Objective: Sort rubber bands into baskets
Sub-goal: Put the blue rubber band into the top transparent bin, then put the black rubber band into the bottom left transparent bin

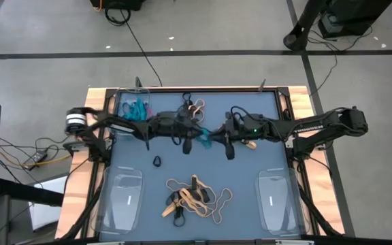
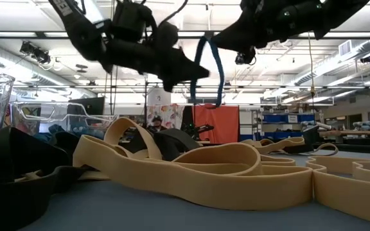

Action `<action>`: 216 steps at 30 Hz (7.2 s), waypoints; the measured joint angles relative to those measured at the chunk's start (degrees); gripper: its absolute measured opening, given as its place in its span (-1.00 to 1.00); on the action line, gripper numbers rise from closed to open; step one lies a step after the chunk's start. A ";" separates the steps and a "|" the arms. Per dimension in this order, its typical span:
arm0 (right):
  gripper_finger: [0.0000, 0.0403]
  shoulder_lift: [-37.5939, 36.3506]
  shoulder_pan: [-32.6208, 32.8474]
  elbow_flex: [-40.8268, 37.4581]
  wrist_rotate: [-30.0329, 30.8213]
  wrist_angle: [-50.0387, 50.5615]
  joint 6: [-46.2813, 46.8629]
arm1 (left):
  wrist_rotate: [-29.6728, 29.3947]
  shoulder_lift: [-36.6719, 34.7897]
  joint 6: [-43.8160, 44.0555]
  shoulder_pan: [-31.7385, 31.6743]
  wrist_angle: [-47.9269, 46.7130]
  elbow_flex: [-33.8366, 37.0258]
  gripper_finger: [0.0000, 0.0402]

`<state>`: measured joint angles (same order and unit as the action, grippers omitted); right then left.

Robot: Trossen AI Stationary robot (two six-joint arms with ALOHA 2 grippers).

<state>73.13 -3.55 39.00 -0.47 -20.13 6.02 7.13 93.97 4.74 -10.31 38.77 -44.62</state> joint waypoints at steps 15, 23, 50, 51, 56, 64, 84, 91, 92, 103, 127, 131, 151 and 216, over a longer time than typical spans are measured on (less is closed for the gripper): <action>-0.36 -4.17 0.00 0.00 11.32 8.75 1.91 | -20.30 -27.83 -2.45 0.79 -35.69 2.63 -0.99; -0.36 -4.47 0.00 0.00 11.32 10.52 1.97 | -34.20 -42.84 4.34 0.65 -46.65 9.31 -0.99; -0.36 -4.46 0.00 0.00 11.32 9.49 2.99 | -58.43 -50.30 39.65 -7.86 -87.19 11.26 -0.97; -0.36 -4.46 0.00 0.00 11.32 9.49 3.01 | -58.41 -50.05 40.38 -8.10 -87.43 11.26 -0.97; -0.35 -4.46 0.00 0.00 11.36 9.50 3.02 | -58.12 -48.72 40.99 -9.45 -89.30 11.26 -0.96; -0.36 -4.46 0.00 0.00 11.43 9.49 3.02 | -58.11 -48.39 43.94 -13.26 -94.33 11.23 -0.98; -0.31 -4.44 0.22 0.00 11.38 10.45 3.44 | -50.41 -46.65 32.87 -8.98 -68.58 17.79 -0.75; -0.25 -4.44 0.22 0.00 11.37 10.74 3.34 | -51.13 -46.68 32.78 -9.83 -67.66 18.45 -0.41; -0.24 -4.44 0.22 0.00 11.38 10.72 3.42 | -50.61 -46.68 32.32 -9.83 -67.04 18.45 -0.37; -0.17 3.63 1.25 0.00 11.83 7.62 5.80 | -41.88 -49.56 20.86 -7.90 -55.49 18.49 -0.29; -0.19 22.94 -2.23 0.00 10.82 -1.27 -1.11 | -38.57 -53.86 14.90 -2.20 -45.81 20.34 -0.29; -0.20 23.63 -3.00 -0.02 9.58 -1.52 -1.09 | -32.56 -52.27 9.64 -1.12 -29.78 25.46 -0.29; -0.18 24.32 -3.41 0.00 3.32 -7.35 -0.63 | -17.64 -34.34 4.07 -1.19 -5.87 27.59 -0.29; -0.50 37.33 -6.08 7.85 4.91 -2.49 -1.07 | -15.37 -8.04 -4.32 -1.17 -2.23 17.46 -0.29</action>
<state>110.45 -9.63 46.85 4.45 -22.62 4.95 -8.24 85.93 0.42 -11.49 36.53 -27.16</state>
